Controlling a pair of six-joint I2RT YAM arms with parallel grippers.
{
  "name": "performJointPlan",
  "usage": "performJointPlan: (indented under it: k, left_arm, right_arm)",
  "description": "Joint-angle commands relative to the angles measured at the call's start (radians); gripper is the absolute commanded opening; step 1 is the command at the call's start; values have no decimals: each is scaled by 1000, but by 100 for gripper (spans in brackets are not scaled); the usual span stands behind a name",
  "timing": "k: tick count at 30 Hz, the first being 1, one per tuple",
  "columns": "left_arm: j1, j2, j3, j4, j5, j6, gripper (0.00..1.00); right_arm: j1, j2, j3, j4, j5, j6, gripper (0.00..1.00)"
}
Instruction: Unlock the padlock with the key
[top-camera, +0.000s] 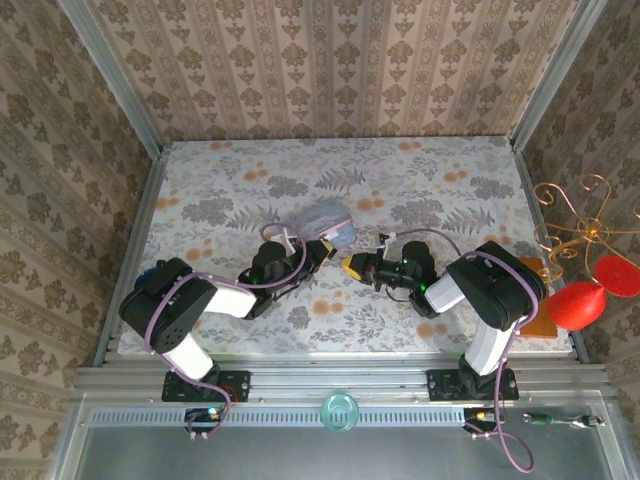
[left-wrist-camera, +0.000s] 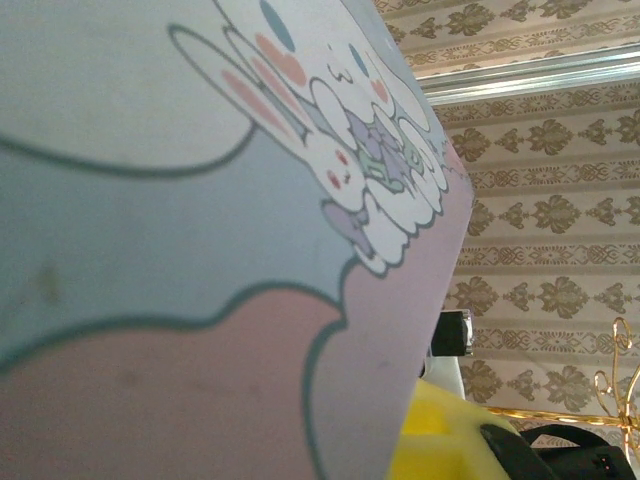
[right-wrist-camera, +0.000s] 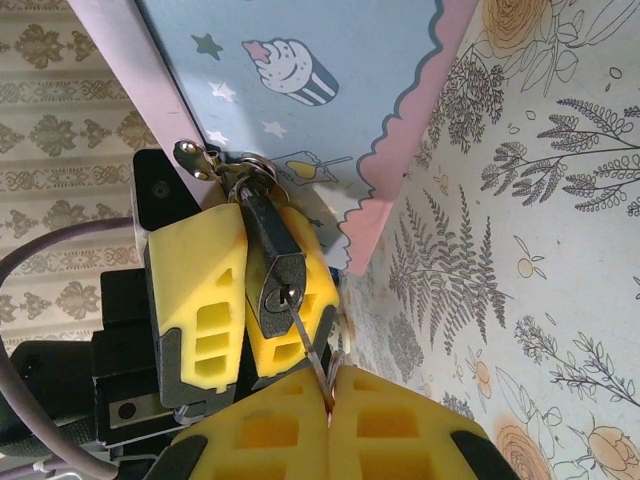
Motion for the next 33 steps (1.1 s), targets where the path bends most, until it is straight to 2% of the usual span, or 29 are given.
performJointPlan:
  k: [1,33]
  left_arm:
    - [-24,-11,18,112,122,-8,0]
    - [-51,-10,31,92,124,-2,0]
  right_arm:
    - [-4,31,19,33,37,-4,0]
    - [50,27,86,30,52,30,0]
